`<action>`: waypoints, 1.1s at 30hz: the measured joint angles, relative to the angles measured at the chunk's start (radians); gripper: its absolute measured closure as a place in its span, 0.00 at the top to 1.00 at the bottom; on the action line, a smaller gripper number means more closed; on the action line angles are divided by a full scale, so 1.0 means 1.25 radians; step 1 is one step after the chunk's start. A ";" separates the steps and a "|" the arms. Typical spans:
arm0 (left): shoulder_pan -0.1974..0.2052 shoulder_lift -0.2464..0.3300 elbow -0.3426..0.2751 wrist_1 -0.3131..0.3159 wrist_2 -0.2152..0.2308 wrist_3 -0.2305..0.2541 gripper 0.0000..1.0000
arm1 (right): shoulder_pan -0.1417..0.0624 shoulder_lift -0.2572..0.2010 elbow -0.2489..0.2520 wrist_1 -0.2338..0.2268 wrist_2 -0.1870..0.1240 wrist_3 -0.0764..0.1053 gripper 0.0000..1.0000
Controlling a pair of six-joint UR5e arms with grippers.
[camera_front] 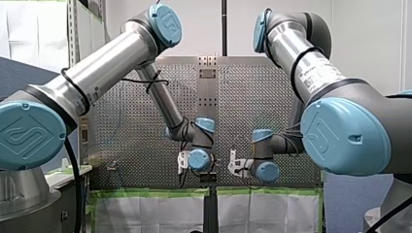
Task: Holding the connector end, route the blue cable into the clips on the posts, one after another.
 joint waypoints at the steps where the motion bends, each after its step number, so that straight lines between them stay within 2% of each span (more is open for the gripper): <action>1: -0.004 -0.008 0.000 0.006 0.001 -0.005 0.00 | -0.002 0.002 0.003 -0.006 0.000 0.000 0.00; 12: -0.044 -0.068 0.001 0.069 0.005 -0.024 0.00 | -0.036 0.009 0.063 -0.097 0.001 -0.002 0.00; 23: -0.061 -0.076 0.002 0.093 0.003 -0.032 0.00 | -0.076 0.047 0.072 -0.147 -0.002 0.000 0.00; 26: -0.067 -0.077 0.008 0.091 0.002 -0.033 0.00 | -0.090 0.060 0.072 -0.160 -0.012 0.000 0.00; 33: -0.090 -0.107 0.052 0.050 -0.004 -0.033 0.00 | -0.146 0.097 0.072 -0.180 -0.067 -0.016 0.00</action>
